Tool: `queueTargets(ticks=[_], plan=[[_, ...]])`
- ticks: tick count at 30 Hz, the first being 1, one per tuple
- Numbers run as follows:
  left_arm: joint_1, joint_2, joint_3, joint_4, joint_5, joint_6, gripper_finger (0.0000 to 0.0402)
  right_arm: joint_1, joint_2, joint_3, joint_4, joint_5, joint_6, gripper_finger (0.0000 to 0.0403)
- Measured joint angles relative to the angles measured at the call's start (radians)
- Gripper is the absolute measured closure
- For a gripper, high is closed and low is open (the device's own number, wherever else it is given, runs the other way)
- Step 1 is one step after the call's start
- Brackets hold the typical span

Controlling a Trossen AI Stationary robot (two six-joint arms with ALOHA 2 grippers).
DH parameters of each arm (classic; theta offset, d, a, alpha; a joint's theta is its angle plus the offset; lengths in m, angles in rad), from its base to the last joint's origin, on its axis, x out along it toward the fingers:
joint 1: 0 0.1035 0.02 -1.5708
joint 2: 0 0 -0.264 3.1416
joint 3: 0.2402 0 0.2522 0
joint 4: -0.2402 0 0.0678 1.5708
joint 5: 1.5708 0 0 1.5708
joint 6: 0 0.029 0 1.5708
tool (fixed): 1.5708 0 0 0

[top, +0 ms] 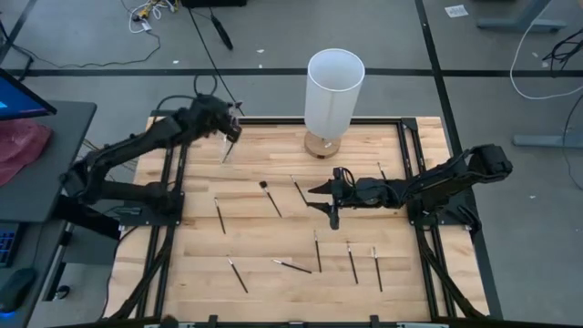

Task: Put items in baskets/containers
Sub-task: Put the black powder brush into the transparent organizer

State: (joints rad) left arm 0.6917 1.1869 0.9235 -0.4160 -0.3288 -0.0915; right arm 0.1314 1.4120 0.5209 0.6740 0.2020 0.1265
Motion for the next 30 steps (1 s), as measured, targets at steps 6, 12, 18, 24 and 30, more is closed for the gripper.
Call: queueTargets(ticks=[6, 12, 18, 24, 30], plan=[[0.088, 0.116, 0.000, 0.040, 0.051, 0.025, 0.0353, 0.001, 0.000, 0.000, 0.001, 0.000, 0.001, 0.0206], [0.091, 0.235, 0.000, 0.049, 0.060, 0.026, 0.0353, 0.006, 0.000, 0.000, 0.000, -0.011, 0.023, 0.0206], [0.091, 0.297, 0.000, 0.048, 0.058, 0.020, 0.0354, 0.023, 0.000, 0.000, 0.000, -0.011, 0.019, 0.0206], [0.097, 0.306, 0.000, 0.039, 0.050, 0.017, 0.0353, 0.029, 0.000, 0.000, -0.001, -0.011, 0.015, 0.0206], [0.097, 0.306, -0.004, 0.002, 0.062, -0.001, 0.0350, 0.029, 0.000, 0.000, -0.002, -0.011, 0.015, 0.0206]])
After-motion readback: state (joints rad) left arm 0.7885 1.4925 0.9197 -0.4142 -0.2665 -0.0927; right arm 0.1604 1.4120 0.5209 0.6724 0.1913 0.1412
